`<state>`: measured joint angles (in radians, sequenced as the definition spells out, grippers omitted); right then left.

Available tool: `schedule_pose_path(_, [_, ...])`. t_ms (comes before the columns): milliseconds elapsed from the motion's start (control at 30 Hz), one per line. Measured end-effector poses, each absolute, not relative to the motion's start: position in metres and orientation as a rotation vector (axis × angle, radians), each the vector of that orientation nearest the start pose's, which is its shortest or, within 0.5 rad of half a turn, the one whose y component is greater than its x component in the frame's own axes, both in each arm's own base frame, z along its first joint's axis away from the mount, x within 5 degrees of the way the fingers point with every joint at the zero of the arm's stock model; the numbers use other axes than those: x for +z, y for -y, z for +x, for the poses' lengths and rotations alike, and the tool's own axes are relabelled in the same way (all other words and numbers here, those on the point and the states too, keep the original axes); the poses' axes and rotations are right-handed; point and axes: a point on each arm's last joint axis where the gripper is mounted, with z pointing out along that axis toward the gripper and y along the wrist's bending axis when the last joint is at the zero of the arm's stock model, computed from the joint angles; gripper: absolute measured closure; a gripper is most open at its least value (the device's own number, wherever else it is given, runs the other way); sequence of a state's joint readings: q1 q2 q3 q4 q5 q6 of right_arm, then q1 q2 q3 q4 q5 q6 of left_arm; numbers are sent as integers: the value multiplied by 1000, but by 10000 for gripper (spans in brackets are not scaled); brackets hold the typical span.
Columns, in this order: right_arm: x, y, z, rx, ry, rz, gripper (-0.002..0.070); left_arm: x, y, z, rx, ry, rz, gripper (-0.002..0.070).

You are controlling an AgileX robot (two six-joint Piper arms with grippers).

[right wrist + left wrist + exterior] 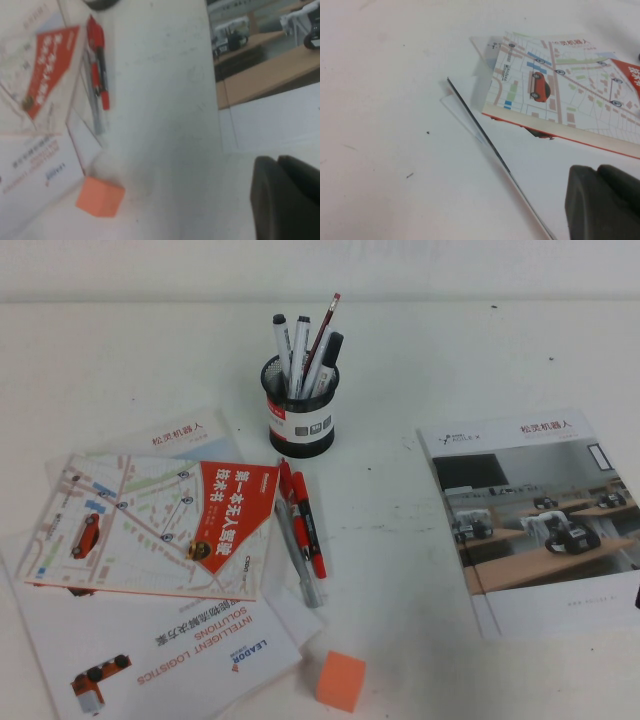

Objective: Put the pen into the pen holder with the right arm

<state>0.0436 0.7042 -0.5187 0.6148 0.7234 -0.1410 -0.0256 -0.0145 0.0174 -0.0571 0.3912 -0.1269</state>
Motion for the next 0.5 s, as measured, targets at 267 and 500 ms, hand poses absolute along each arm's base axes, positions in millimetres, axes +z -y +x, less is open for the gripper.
schedule_pose_path(267, [305,-42,174,514,-2554,-23,696,173,3,52,-161,-1876,-130,678])
schedule_pose_path(500, [308,-73,199,218,-2731,-251,696,173,3,52,-161,-1876,-130,678])
